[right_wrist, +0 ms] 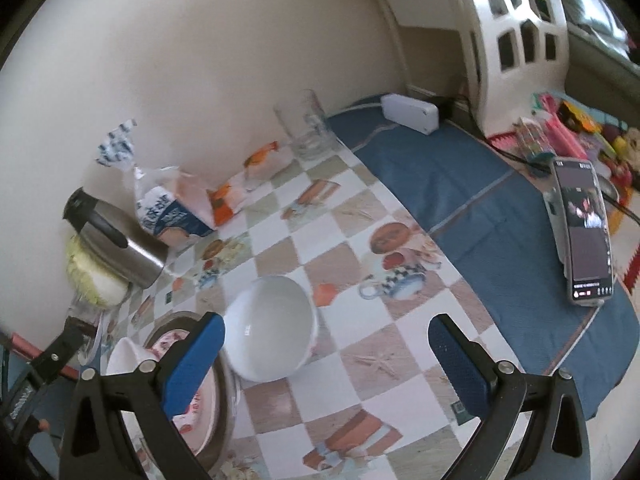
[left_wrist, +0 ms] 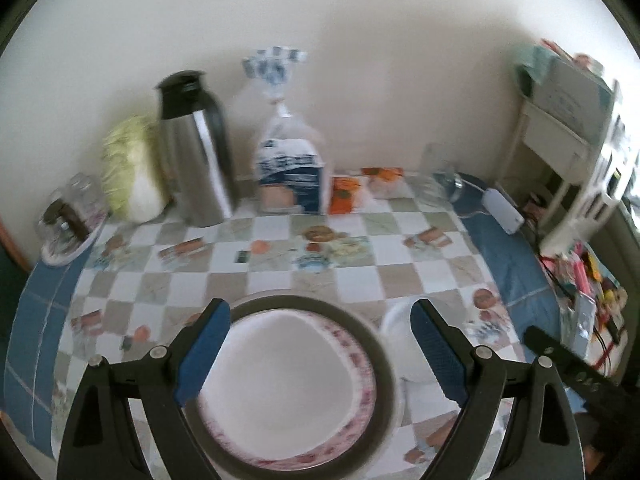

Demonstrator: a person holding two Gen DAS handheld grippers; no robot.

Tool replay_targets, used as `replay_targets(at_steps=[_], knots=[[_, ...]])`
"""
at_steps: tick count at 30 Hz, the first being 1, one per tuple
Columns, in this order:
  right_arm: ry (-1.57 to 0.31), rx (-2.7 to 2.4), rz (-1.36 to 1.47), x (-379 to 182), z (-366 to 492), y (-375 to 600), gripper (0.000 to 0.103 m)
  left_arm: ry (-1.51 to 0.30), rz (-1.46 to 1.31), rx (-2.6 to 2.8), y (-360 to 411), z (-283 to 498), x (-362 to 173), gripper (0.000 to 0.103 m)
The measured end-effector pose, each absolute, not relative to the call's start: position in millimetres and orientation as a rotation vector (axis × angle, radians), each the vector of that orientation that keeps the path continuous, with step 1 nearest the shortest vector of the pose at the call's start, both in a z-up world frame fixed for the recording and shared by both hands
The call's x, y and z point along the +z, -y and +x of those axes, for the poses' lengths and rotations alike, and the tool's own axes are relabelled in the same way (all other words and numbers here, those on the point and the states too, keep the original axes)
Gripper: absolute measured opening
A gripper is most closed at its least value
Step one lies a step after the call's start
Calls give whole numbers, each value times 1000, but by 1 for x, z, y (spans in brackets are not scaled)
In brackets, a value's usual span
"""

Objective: Organize plates and bowls
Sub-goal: 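Move both tools toward the round white bowl on the table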

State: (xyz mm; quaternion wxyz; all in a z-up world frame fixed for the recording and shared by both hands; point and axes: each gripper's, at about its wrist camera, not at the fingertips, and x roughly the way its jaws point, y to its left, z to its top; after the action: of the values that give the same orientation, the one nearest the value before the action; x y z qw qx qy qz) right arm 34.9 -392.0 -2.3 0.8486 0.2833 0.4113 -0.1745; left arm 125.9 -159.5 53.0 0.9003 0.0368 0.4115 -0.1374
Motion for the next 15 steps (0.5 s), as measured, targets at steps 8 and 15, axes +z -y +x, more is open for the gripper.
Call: replay_targets(at_steps=[8,15], knots=[[-914,-383,631,-29,44,400,103,-984,164,-372,220,155,35,92],[-967,-355,625,-50,56,395,103,-1088,266,-388,263,180,8,92]])
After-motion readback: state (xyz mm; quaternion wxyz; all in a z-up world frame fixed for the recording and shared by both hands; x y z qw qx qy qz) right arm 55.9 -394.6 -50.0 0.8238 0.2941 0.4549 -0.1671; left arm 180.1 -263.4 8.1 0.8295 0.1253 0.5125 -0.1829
